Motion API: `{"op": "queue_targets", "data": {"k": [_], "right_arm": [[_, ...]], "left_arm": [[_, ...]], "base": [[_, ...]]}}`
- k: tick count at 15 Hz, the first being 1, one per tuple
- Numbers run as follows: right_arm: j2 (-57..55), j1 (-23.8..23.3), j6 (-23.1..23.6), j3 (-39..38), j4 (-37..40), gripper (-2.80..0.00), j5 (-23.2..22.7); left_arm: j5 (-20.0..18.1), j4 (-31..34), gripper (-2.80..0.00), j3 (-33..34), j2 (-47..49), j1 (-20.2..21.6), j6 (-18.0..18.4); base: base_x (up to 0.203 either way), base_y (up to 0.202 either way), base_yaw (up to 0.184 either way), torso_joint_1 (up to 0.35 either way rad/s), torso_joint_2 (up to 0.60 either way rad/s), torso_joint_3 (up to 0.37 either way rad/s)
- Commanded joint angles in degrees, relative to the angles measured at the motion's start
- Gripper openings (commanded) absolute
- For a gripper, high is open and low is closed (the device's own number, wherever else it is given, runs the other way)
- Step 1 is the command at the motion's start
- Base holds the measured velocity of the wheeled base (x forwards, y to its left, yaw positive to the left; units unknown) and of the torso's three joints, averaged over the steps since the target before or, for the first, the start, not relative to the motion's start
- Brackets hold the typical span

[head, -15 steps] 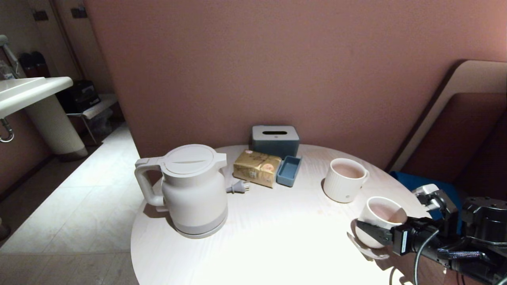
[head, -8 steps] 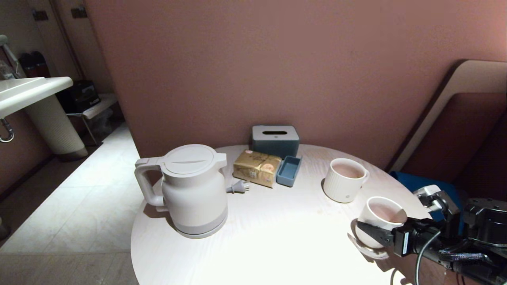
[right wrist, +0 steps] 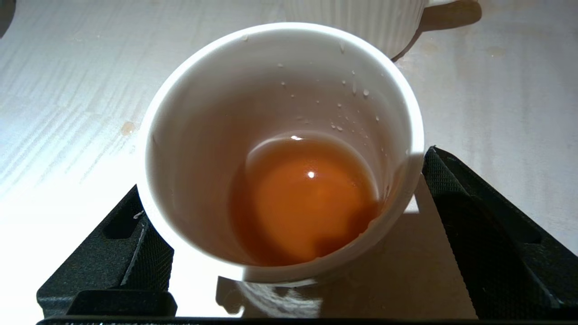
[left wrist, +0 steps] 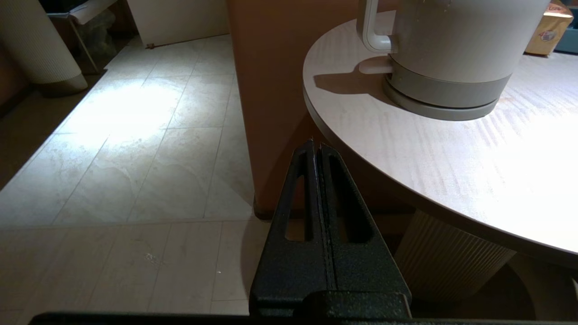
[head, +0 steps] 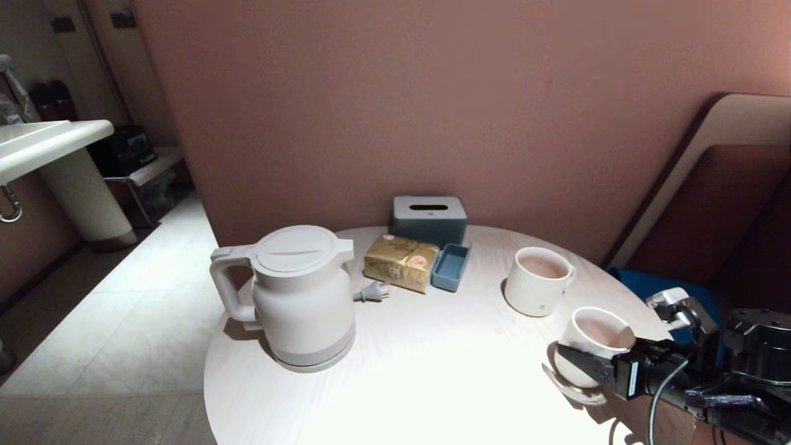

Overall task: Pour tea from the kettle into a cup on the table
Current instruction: Pick up the cup

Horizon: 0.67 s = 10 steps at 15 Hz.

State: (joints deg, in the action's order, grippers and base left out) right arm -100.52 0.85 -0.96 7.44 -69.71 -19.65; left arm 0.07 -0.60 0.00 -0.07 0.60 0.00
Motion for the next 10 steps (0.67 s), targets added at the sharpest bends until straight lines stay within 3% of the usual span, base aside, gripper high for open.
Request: {"op": "queue_targets", "data": {"k": [1, 10], "right_arm": [[0.06, 0.03, -0.09, 0.03, -0.52, 0.00, -0.13], [-0.64, 0.03, 0.00, 0.12, -0.47, 0.00, 0.04]], "left_arm": [[0.01, -0.02, -2.80, 0.00, 0.07, 0.02, 0.00], [0.01, -0.02, -2.80, 0.00, 0.07, 0.02, 0.00]], "base": [[0.000, 0.000, 0.000, 0.000, 0.00, 0.000], [0.000, 0.000, 0.000, 0.000, 0.00, 0.000]]}}
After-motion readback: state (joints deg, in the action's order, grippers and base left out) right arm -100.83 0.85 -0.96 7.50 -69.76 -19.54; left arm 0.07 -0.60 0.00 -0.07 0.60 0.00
